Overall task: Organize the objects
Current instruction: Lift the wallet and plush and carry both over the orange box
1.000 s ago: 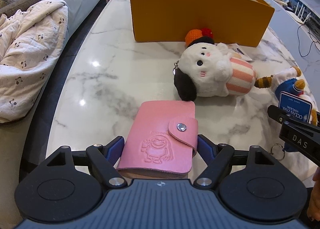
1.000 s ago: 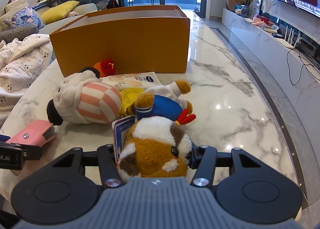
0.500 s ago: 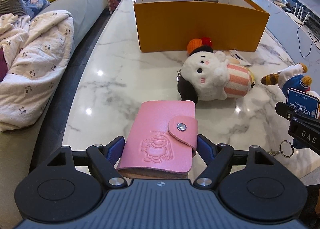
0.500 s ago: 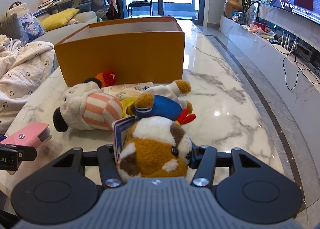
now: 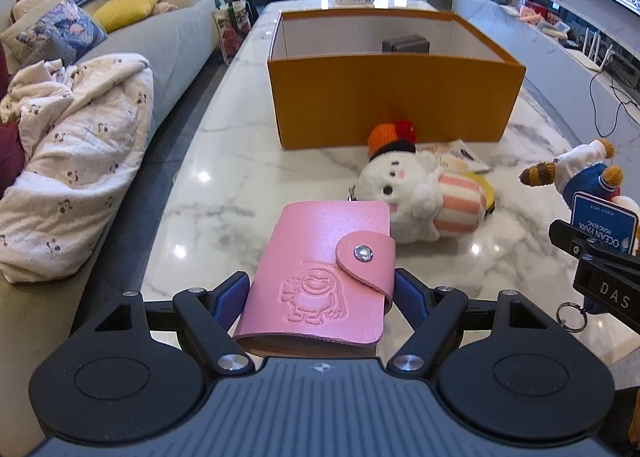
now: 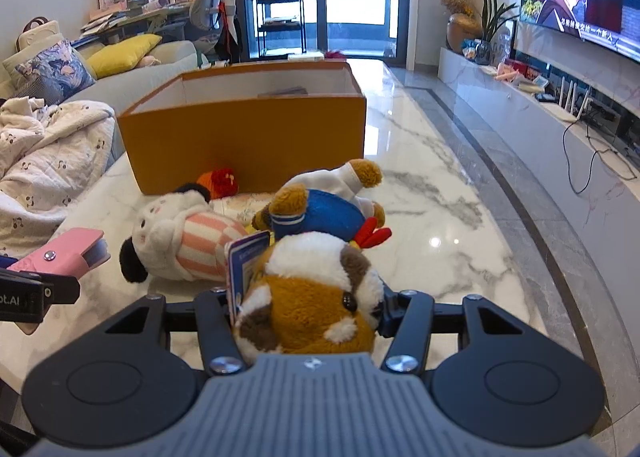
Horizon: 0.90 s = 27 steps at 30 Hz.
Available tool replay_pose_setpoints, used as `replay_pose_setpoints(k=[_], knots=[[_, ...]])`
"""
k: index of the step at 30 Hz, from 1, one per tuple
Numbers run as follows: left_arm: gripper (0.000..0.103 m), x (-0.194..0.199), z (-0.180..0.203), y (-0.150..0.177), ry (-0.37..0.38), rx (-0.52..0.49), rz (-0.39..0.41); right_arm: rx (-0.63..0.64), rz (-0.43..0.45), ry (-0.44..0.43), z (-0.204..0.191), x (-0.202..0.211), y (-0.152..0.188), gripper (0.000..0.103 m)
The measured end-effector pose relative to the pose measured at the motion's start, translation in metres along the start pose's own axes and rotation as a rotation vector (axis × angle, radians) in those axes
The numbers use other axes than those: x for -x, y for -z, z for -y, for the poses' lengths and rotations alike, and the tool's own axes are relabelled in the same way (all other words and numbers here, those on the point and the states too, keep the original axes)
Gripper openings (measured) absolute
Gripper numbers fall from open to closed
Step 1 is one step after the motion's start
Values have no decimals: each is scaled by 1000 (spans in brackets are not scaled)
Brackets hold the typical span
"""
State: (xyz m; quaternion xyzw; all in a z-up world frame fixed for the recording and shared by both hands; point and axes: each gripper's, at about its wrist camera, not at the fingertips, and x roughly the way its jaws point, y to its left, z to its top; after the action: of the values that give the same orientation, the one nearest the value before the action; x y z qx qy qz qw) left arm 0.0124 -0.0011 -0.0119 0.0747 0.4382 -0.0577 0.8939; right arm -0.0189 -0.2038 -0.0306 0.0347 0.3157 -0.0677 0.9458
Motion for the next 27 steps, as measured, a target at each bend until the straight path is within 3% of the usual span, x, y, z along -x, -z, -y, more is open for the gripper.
replay_pose_setpoints(k=[6, 14, 19, 27], knots=[[91, 8, 1, -19, 4, 3, 67, 23, 65, -5, -4, 11, -15, 56], [91, 13, -1, -73, 15, 19, 141, 18, 149, -38, -6, 10, -70, 56], [91, -9, -6, -123, 27, 74, 177, 22, 192, -52, -8, -15, -116, 56], [91, -73, -3, -197, 6, 89, 208, -90, 212, -100, 4, -92, -189, 56]])
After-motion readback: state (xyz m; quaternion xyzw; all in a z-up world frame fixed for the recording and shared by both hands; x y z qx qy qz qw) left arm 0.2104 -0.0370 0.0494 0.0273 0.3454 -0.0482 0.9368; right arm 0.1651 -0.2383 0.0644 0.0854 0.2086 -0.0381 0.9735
